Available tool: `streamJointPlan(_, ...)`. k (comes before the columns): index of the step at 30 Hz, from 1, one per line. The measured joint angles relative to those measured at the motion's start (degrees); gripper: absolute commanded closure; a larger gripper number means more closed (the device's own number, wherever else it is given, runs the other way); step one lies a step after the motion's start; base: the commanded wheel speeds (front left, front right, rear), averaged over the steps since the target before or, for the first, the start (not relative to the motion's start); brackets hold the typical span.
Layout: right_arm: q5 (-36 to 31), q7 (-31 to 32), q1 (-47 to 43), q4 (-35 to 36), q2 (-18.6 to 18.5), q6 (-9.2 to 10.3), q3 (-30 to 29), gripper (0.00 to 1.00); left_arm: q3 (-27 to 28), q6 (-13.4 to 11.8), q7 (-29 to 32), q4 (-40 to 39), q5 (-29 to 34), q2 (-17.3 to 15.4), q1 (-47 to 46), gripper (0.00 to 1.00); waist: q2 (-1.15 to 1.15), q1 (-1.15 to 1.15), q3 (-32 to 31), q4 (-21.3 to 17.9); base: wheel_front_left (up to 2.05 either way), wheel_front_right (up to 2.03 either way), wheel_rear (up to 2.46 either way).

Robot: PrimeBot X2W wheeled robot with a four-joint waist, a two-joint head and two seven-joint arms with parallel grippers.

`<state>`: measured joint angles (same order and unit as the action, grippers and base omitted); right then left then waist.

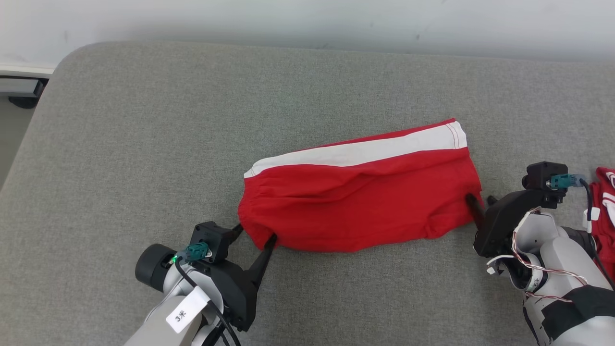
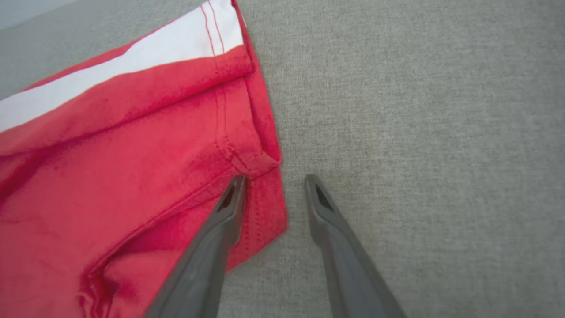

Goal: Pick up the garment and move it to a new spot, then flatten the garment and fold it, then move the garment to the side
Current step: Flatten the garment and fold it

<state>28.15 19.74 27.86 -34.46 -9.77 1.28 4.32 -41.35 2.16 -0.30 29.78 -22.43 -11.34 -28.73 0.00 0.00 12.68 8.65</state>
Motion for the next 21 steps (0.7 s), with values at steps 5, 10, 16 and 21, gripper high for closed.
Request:
streamJointPlan(5,0.0,1.0,0.0,-0.6,-0.1,-0.05,0.4,0.78,-0.5,1.0,0.0,0.5,0.0,0.0,0.0,0.66,0.00,0.00,-0.1,0.1,0.00,0.00,0.00)
streamJointPlan(10,0.1,1.9,0.0,-1.0,-0.1,-0.38,0.8,1.00,-0.9,2.0,-0.2,1.2,-0.4,-0.2,0.0,1.00,0.00,0.00,-0.6,-0.1,0.00,0.00,0.00)
streamJointPlan(16,0.2,2.0,0.0,-1.5,-0.1,-0.78,0.8,1.00,-1.3,3.0,-0.3,1.6,-0.8,-1.1,0.0,1.00,0.00,0.00,-1.1,-0.4,0.00,0.00,0.00)
streamJointPlan(21,0.5,2.0,-0.2,-2.3,-0.2,-1.10,0.8,1.00,-2.3,4.0,-0.3,2.1,-1.0,-1.8,0.1,1.00,0.00,0.00,-2.0,-0.4,0.00,0.00,0.00)
